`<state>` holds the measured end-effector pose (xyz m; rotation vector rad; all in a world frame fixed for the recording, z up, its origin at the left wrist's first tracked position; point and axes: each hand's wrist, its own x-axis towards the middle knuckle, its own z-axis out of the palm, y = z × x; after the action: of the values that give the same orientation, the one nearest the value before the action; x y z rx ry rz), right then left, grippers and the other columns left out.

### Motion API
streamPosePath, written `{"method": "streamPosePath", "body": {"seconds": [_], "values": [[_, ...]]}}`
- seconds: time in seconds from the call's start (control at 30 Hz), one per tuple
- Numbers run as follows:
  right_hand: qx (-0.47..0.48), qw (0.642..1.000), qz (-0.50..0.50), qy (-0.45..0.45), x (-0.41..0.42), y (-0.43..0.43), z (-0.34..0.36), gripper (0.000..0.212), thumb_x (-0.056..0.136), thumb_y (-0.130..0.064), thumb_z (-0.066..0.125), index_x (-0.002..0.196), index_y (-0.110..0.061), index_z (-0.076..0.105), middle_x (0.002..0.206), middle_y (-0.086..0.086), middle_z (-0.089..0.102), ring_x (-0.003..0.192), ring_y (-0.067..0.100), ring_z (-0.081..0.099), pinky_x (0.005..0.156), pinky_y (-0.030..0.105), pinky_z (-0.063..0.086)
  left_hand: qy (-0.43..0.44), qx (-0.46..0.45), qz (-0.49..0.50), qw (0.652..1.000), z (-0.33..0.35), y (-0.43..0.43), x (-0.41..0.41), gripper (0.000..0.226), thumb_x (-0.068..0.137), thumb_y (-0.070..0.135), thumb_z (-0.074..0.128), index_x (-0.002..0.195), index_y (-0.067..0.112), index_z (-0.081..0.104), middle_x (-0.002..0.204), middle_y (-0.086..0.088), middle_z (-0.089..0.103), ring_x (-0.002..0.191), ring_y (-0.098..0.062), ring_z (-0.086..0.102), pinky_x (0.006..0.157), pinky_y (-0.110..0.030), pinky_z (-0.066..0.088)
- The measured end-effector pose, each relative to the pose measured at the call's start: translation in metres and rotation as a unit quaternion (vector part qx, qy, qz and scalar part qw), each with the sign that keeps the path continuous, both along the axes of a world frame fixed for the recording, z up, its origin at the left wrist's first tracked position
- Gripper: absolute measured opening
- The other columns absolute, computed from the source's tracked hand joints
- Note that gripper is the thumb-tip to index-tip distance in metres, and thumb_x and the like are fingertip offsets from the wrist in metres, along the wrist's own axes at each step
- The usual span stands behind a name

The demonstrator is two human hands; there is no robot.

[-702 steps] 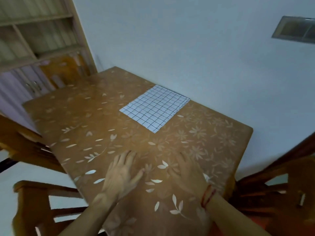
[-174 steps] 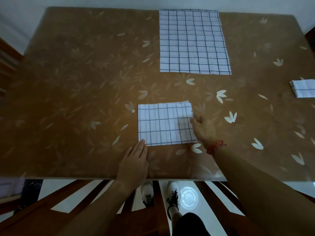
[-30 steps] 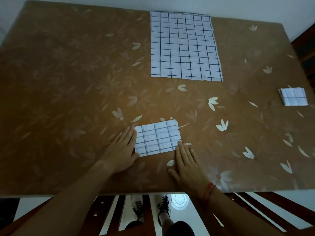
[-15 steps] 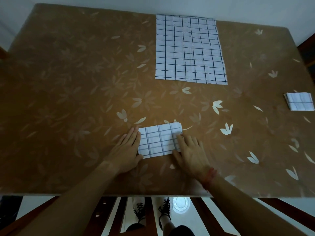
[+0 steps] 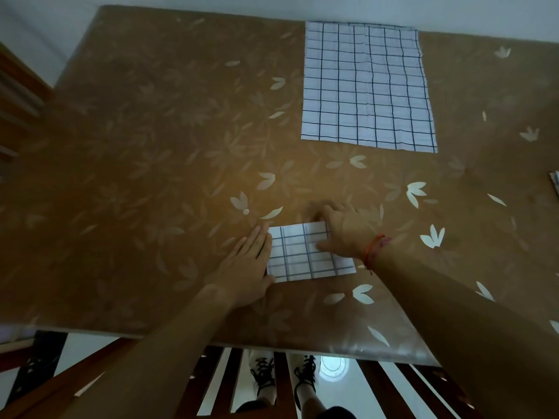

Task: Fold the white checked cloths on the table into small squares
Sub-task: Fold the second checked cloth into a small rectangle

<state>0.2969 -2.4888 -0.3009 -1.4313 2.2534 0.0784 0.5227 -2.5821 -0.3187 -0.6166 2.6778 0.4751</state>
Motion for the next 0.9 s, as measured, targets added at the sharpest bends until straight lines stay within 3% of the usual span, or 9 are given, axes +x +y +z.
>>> {"method": "streamPosePath", "body": {"seconds": [0.2,0.27,0.37,0.47,0.57,0.67,0.8,0.9], "values": [[0.053,0.998,-0.028,-0.003,-0.008,-0.008,0.001,0.048,0.07,-0.058,0.071,0.104,-0.025,0.065,0.12,0.0,0.058,0.12,0.023,0.047,0.096,0.04,0.042,0.004,0.004,0.003,1.0,0.0,0.0,0.0,0.081,0.096,0.044,0.039,0.151,0.011,-0.012,0.156,-0.003,-0.026,0.142,-0.014,-0.026,0.117,-0.032,-0.009],[0.059,0.998,-0.033,-0.005,-0.009,-0.009,0.0,0.048,0.067,-0.06,0.071,0.101,-0.026,0.067,0.114,-0.001,0.061,0.109,0.021,0.052,0.091,0.037,0.046,0.004,0.004,0.003,1.0,0.0,0.0,0.0,0.082,0.096,0.043,0.04,0.151,0.011,-0.011,0.156,-0.003,-0.026,0.142,-0.014,-0.026,0.117,-0.032,-0.01],[0.063,0.994,-0.06,-0.062,-0.009,-0.012,0.005,0.046,0.069,-0.055,0.073,0.103,-0.026,0.062,0.099,-0.008,0.064,0.088,0.013,0.058,0.081,0.031,0.051,0.008,0.003,0.004,1.0,0.0,0.0,0.0,0.082,0.096,0.042,0.041,0.151,0.011,-0.01,0.156,-0.003,-0.025,0.142,-0.014,-0.025,0.116,-0.032,-0.01],[0.059,0.985,-0.101,-0.124,-0.008,-0.013,0.008,0.035,0.077,-0.043,0.074,0.105,-0.025,0.062,0.095,-0.007,0.06,0.092,0.014,0.057,0.079,0.027,0.045,0.006,0.005,0.003,1.0,0.0,0.0,-0.001,0.082,0.096,0.042,0.042,0.151,0.01,-0.01,0.156,-0.004,-0.025,0.142,-0.015,-0.025,0.116,-0.032,-0.01],[0.044,0.982,-0.128,-0.131,-0.009,-0.01,0.007,0.034,0.081,-0.049,0.065,0.103,-0.023,0.067,0.099,-0.002,0.067,0.093,0.017,0.061,0.08,0.03,0.049,0.009,0.017,0.012,1.0,0.002,0.0,-0.001,0.082,0.095,0.041,0.044,0.151,0.011,-0.009,0.156,-0.002,-0.025,0.142,-0.014,-0.025,0.119,-0.035,-0.006],[0.036,0.984,-0.136,-0.111,-0.01,-0.003,0.009,0.029,0.085,-0.044,0.062,0.103,-0.023,0.067,0.093,-0.002,0.064,0.084,0.015,0.057,0.064,0.024,0.041,0.034,0.037,0.033,0.998,0.003,0.002,0.0,0.082,0.095,0.036,0.049,0.152,0.012,-0.005,0.158,-0.002,-0.022,0.143,-0.015,-0.023,0.12,-0.039,0.0],[-0.012,0.97,-0.202,-0.135,-0.011,0.011,0.004,0.02,0.083,-0.041,0.065,0.09,-0.024,0.07,0.086,-0.003,0.066,0.086,0.016,0.061,0.069,0.026,0.045,0.135,0.048,0.073,0.987,0.003,0.005,-0.001,0.068,0.095,0.021,0.049,0.152,0.01,0.014,0.161,-0.004,-0.003,0.147,-0.019,-0.007,0.12,-0.04,0.007],[-0.113,0.906,-0.329,-0.242,-0.004,0.028,-0.001,0.01,0.08,-0.024,0.073,0.074,-0.018,0.068,0.077,-0.001,0.067,0.08,0.018,0.066,0.066,0.029,0.053,0.198,0.054,0.082,0.975,0.001,0.01,-0.002,0.059,0.089,0.012,0.053,0.145,0.006,0.035,0.157,-0.009,0.022,0.145,-0.024,0.017,0.118,-0.042,0.02]]}}
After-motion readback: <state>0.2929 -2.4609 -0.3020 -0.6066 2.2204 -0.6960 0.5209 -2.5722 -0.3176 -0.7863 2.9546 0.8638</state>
